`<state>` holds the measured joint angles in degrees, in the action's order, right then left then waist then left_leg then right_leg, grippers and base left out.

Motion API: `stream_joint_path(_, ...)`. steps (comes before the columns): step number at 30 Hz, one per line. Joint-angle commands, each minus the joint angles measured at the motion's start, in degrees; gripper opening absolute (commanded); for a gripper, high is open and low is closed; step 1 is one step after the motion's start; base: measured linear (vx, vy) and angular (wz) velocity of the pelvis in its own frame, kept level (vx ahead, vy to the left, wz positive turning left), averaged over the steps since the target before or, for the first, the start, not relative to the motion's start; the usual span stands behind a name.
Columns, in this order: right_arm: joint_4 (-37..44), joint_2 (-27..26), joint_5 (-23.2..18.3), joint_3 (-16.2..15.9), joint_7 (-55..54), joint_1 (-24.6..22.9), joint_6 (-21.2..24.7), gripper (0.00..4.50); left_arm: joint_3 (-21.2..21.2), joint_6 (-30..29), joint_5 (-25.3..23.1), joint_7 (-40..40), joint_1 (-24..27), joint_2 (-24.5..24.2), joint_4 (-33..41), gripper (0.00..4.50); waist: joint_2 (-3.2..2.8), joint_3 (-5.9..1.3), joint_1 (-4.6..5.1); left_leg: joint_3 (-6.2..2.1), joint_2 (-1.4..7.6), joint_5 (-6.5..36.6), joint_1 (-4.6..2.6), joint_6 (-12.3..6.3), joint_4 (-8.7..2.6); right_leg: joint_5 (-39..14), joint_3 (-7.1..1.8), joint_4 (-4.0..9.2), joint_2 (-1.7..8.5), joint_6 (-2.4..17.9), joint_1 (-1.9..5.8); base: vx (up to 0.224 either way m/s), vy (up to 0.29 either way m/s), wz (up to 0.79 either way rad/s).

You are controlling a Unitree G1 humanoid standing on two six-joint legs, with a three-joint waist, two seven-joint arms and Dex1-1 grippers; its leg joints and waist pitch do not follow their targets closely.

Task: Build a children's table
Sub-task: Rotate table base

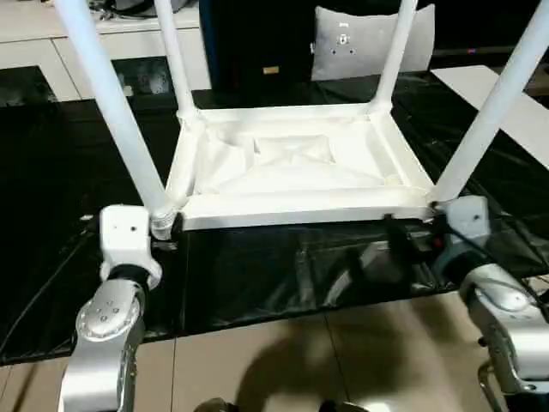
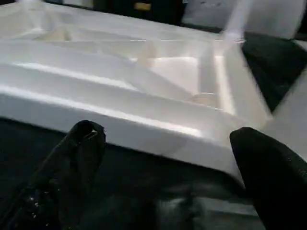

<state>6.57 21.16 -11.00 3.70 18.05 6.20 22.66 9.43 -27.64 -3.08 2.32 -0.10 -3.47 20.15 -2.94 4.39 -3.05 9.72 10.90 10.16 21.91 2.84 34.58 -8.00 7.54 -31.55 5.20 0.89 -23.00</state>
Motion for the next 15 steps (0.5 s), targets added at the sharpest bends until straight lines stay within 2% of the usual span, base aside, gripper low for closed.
stream_joint_path(1,1.7,-0.2,-0.8,-1.1,0.5,-0.2,2.6,4.5,0.8,-0.6,0.1,-1.1,-0.7,0.2,0.0,4.48,0.48,-3.8,0.11,-1.45,1.58,24.2,-1.43,-2.6,-4.38,-34.2,-1.05,6.25,2.63,-1.3,1.88,0.0,0.0,0.0)
stream_joint_path(2,1.8,-0.6,-1.7,-1.5,0.8,0.1,4.1,4.5,1.2,-0.2,0.6,-0.8,-2.1,-0.4,-1.6,4.48,0.43,-3.79,0.18,-1.53,1.63,24.3,-1.36,-2.64,-4.49,-33.4,-1.07,6.2,2.59,-1.2,2.03,0.0,0.0,0.0)
stream_joint_path(3,1.8,-0.9,-2.4,-1.7,1.1,0.4,5.1,4.5,1.4,0.1,0.9,-0.6,-3.1,-0.8,-2.6,4.48,0.39,-3.96,0.06,-1.55,1.64,24.4,-1.47,-2.65,-4.54,-32.1,-1.23,6.03,2.6,-0.9,2.0,0.0,0.0,0.0)
stream_joint_path(5,0.7,-1.7,-2.9,-2.4,1.1,1.5,6.9,4.5,2.2,1.9,2.1,0.9,-7.0,-2.9,-7.4,4.48,0.53,-3.86,-0.17,-1.51,1.51,24.6,-1.67,-2.48,-4.59,-31.9,-1.35,6.07,2.77,-0.5,1.84,0.0,0.0,0.0)
stream_joint_path(6,0.4,-1.9,-3.1,-2.4,1.1,1.7,7.5,4.5,2.4,2.2,2.3,1.2,-7.8,-3.3,-8.2,4.48,0.47,-4.06,-0.27,-1.52,1.44,24.0,-1.66,-2.33,-4.58,-31.1,-1.5,5.88,2.89,-0.2,1.95,0.0,0.0,0.0)
stream_joint_path(7,-0.5,-2.3,-3.0,-2.6,1.2,2.2,8.1,4.5,2.8,2.6,2.6,1.9,-9.8,-4.5,-10.7,4.48,0.68,-4.17,-0.4,-1.64,1.51,23.1,-1.36,-2.26,-4.72,-29.9,-1.68,5.5,3.09,0.3,2.22,0.0,0.0,0.0)
stream_joint_path(8,-0.8,-2.4,-2.9,-2.8,1.3,2.4,8.0,4.5,2.9,2.6,2.7,2.1,-10.3,-4.8,-11.5,4.48,0.58,-4.25,-0.51,-1.66,1.59,22.9,-1.38,-2.11,-4.77,-29.3,-1.79,5.32,3.15,0.6,2.24,0.0,0.0,0.0)
stream_joint_path(10,-2.8,-2.9,-2.6,-3.1,1.5,3.6,8.9,4.5,3.8,3.8,3.2,3.0,-13.8,-6.5,-16.6,4.48,0.49,-4.49,-0.66,-1.62,1.81,21.4,-1.34,-1.75,-4.83,-26.3,-2.3,4.71,3.35,2.0,2.33,0.0,0.0,0.0)
stream_joint_path(11,-2.8,-2.9,-2.6,-3.1,1.5,3.6,8.9,4.5,3.8,3.8,3.2,3.0,-13.8,-6.5,-16.6,4.48,0.81,-4.55,-0.66,-1.49,1.73,20.6,-1.26,-1.92,-4.79,-25.5,-2.44,4.64,3.31,2.3,2.32,0.0,0.0,0.0)
stream_joint_path(12,-3.8,-3.3,-2.8,-3.1,1.6,4.2,9.5,4.5,3.9,4.6,3.8,4.3,-15.4,-7.4,-19.4,4.48,0.58,-4.75,-0.9,-1.5,1.71,19.3,-1.19,-1.96,-4.75,-23.7,-2.74,4.18,3.41,3.3,2.37,0.0,0.0,0.0)
stream_joint_path(15,-6.6,-4.0,-3.2,-3.5,1.8,5.9,10.0,4.5,4.0,7.0,6.3,8.7,-18.6,-8.7,-25.4,4.48,0.5,-4.83,-1.08,-1.37,1.71,18.6,-1.17,-1.7,-4.77,-21.8,-2.96,3.92,3.47,4.7,2.33,0.0,0.0,0.0)
